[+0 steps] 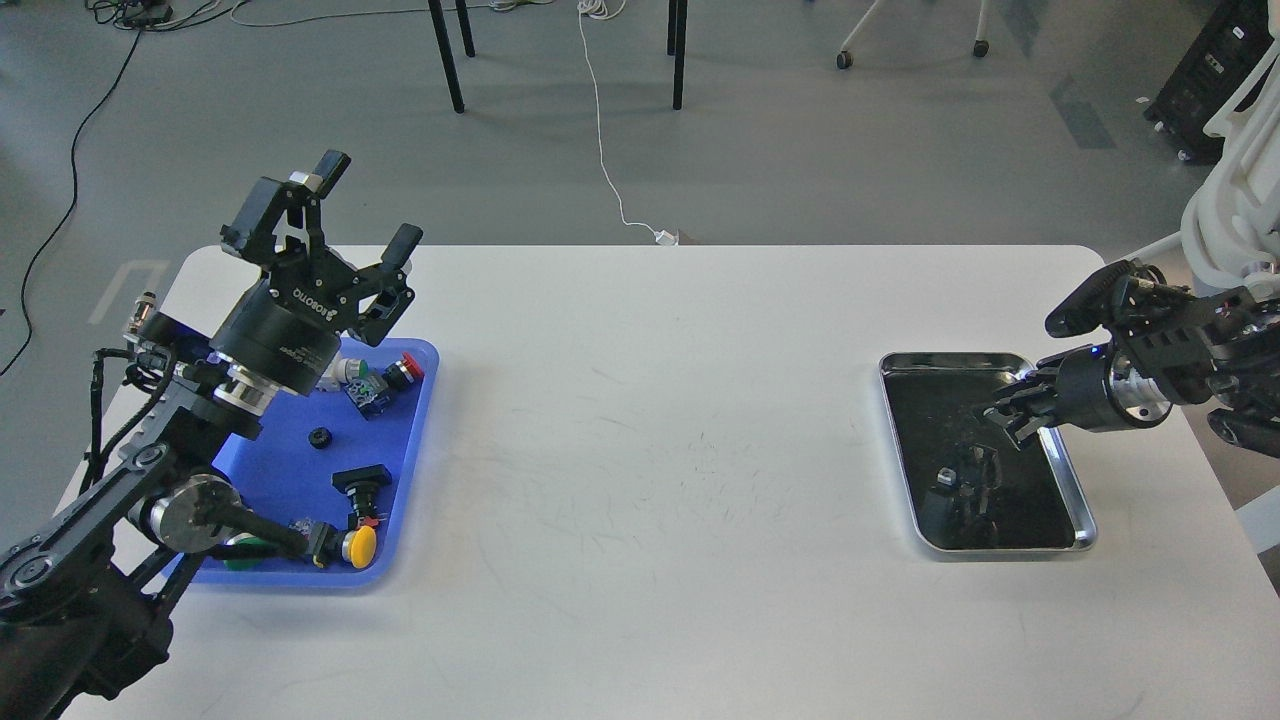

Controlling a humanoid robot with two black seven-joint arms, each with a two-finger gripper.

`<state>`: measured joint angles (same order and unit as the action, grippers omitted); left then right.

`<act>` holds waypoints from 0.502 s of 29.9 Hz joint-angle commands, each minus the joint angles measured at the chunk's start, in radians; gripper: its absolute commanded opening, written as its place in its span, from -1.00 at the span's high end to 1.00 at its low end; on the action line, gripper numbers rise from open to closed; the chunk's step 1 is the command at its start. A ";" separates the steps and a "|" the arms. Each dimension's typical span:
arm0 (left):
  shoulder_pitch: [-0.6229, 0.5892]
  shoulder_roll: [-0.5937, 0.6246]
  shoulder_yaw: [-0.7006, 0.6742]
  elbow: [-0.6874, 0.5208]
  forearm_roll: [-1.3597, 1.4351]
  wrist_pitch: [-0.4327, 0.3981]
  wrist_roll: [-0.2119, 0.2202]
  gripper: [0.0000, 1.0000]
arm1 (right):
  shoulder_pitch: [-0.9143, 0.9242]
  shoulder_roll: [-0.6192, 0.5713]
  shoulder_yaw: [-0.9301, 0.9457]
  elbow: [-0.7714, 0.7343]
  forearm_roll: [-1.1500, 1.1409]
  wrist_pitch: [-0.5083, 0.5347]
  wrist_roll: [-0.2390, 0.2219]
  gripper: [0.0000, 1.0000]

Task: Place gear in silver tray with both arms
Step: 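Carry the gear into the silver tray and open the right gripper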

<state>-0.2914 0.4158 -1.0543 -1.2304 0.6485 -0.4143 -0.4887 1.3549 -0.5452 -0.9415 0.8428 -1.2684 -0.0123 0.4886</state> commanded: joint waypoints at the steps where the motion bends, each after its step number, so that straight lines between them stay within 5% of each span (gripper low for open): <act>1: 0.000 -0.014 0.002 0.000 0.002 0.000 0.002 -0.96 | -0.046 0.036 0.023 -0.048 0.006 0.000 0.000 0.57; 11: 0.000 -0.011 0.000 0.002 0.000 0.000 0.002 -0.96 | -0.091 0.079 0.061 -0.083 0.006 -0.001 0.000 0.45; 15: 0.000 -0.008 0.000 0.002 0.000 0.000 0.002 -0.96 | -0.089 0.070 0.061 -0.082 0.006 -0.001 0.000 -0.05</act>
<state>-0.2915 0.4059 -1.0535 -1.2287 0.6496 -0.4138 -0.4863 1.2633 -0.4680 -0.8804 0.7595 -1.2625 -0.0148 0.4887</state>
